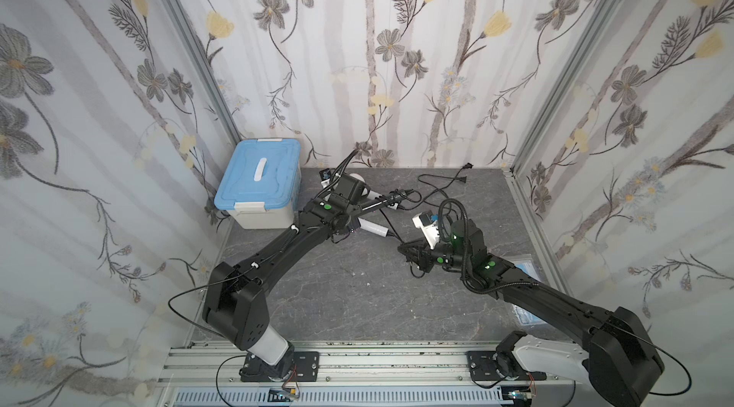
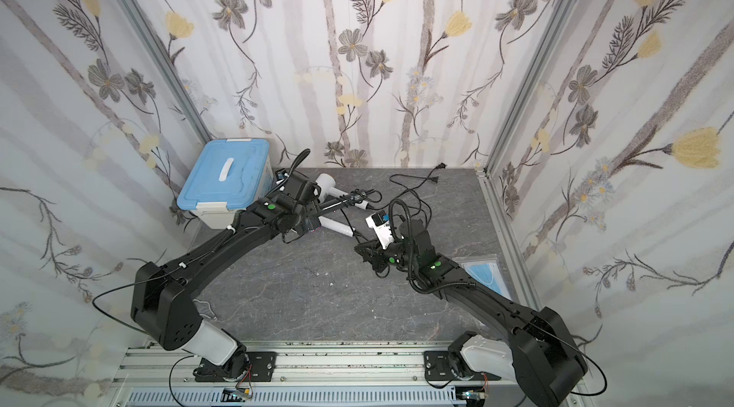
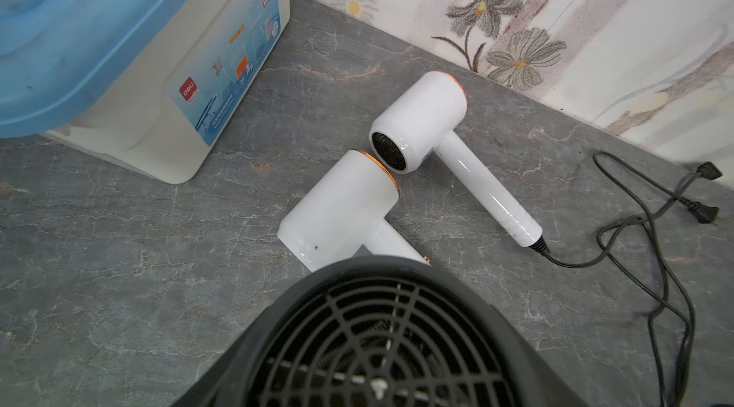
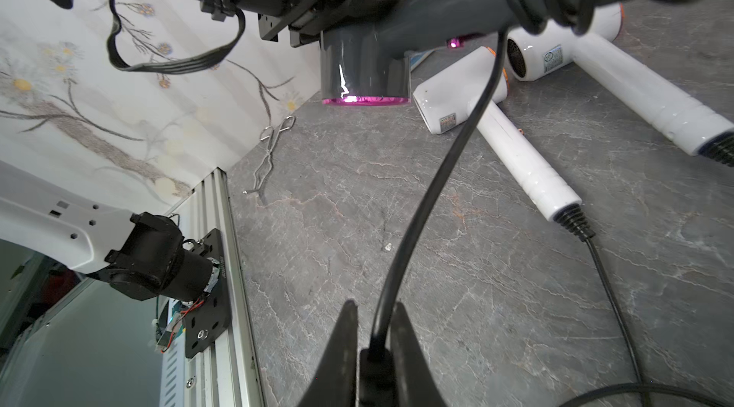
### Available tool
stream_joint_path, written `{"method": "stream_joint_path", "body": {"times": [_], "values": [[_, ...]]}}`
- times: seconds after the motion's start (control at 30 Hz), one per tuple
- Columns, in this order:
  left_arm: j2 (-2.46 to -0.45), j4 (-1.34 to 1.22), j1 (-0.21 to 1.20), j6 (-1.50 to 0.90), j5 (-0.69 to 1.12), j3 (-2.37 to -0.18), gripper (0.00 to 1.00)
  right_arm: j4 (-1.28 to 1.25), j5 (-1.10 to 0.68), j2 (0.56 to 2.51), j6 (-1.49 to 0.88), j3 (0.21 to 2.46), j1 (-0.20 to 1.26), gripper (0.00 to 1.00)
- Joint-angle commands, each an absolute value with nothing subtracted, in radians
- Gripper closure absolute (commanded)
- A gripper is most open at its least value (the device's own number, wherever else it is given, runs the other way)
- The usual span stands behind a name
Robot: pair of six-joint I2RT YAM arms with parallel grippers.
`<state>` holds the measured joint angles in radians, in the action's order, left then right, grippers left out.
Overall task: Wrap the cord around the hair dryer
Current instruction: Wrap the power cord around the hair dryer.
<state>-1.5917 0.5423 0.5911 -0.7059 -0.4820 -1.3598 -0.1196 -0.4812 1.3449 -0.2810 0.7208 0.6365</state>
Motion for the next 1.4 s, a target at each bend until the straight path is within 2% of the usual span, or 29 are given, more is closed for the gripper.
{"method": "stream_joint_path", "body": {"times": [0.0, 0.23, 0.4, 0.53, 0.7, 0.87, 0.93, 1.17, 1.37], "values": [[-1.626, 0.494, 0.623, -0.674, -0.640, -1.400, 1.00, 0.122, -0.325, 1.350, -0.182, 0.842, 0.672, 1.00], [-1.641, 0.569, 0.676, -0.480, -0.607, -1.403, 1.00, 0.449, -0.186, 1.389, -0.057, 1.114, 0.683, 1.00], [-1.581, 0.565, 0.703, -0.325, -0.502, -1.321, 1.00, 0.555, -0.112, 1.471, 0.001, 1.252, 0.663, 1.00], [-1.501, 0.537, 0.706, -0.228, -0.333, -1.238, 1.00, 0.566, -0.168, 1.540, 0.055, 1.318, 0.628, 1.00], [-1.419, 0.486, 0.706, -0.144, -0.027, -1.159, 1.00, 0.561, -0.269, 1.587, 0.116, 1.359, 0.583, 1.00], [-1.408, 0.471, 0.706, -0.142, 0.126, -1.148, 1.00, 0.544, -0.408, 1.588, 0.128, 1.366, 0.539, 1.00], [-1.430, 0.479, 0.706, -0.164, 0.135, -1.168, 1.00, 0.541, -0.449, 1.589, 0.122, 1.372, 0.540, 1.00], [-1.551, 0.603, 0.698, -0.348, -0.076, -1.305, 1.00, 0.544, -0.484, 1.560, 0.092, 1.367, 0.564, 1.00], [-1.600, 0.663, 0.699, -0.469, -0.115, -1.362, 1.00, 0.542, -0.553, 1.515, 0.085, 1.351, 0.575, 1.00]]}}
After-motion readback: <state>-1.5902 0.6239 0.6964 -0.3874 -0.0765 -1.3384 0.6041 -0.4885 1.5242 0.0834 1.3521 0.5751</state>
